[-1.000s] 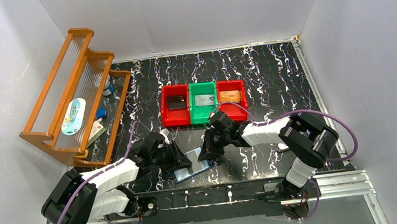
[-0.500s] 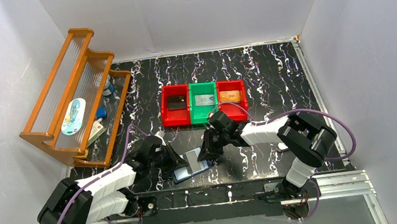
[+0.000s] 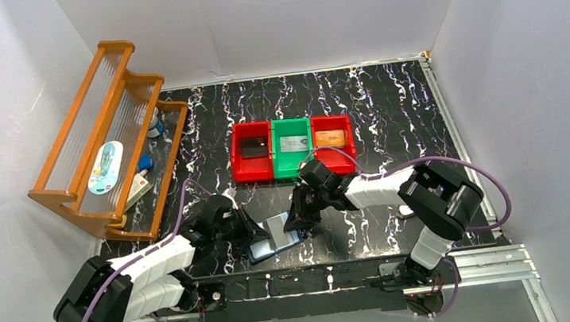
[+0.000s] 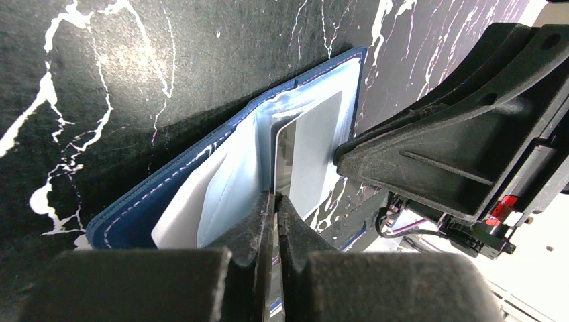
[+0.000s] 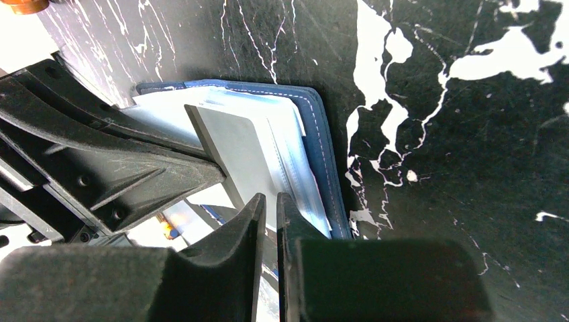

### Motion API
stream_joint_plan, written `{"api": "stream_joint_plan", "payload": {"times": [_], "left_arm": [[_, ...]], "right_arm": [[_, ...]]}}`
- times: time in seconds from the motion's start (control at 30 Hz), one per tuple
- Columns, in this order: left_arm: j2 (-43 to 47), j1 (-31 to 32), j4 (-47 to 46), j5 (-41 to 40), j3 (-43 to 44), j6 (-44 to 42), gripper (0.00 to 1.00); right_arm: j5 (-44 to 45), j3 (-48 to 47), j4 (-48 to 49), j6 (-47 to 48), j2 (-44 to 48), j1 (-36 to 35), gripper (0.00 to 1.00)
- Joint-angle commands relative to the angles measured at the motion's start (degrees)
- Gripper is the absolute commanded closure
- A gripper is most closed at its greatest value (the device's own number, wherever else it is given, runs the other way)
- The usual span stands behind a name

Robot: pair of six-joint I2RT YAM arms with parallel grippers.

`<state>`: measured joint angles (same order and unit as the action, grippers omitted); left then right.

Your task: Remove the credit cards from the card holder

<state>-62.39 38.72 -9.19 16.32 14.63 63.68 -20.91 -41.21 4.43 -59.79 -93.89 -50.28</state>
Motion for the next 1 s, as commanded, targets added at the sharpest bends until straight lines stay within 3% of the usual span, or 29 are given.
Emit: {"api": "stream_joint_plan", "payload": {"times": [0.0, 0.3, 0.47, 0.77, 0.97], "left_arm": [[1.1, -0.3, 2.3, -1.4, 0.3, -0.5, 1.00], [4.7, -0.3, 13.2, -4.4, 2.9, -4.3, 1.00], [4.4, -0.3, 12.0, -3.6, 2.9, -4.6, 1.00], [5.5, -0.3, 9.0, -2.2, 1.7, -2.9, 1.00], [5.1, -0.4, 3.8, -0.1, -0.5, -0.1, 0.89]], "right_arm": [[3.1, -0.9, -3.2, 1.2, -0.6, -0.3, 0.79], [5.0, -1.9, -1.7, 2.0, 4.8, -0.3, 0.78], [0.2, -2.8, 5.7, 1.8, 4.7, -1.3, 0.73], [-2.2, -1.4, 4.2, 0.1, -1.6, -1.7, 0.66], [-0.9, -1.6, 0.4, -0.1, -3.0, -1.7, 0.68]]}}
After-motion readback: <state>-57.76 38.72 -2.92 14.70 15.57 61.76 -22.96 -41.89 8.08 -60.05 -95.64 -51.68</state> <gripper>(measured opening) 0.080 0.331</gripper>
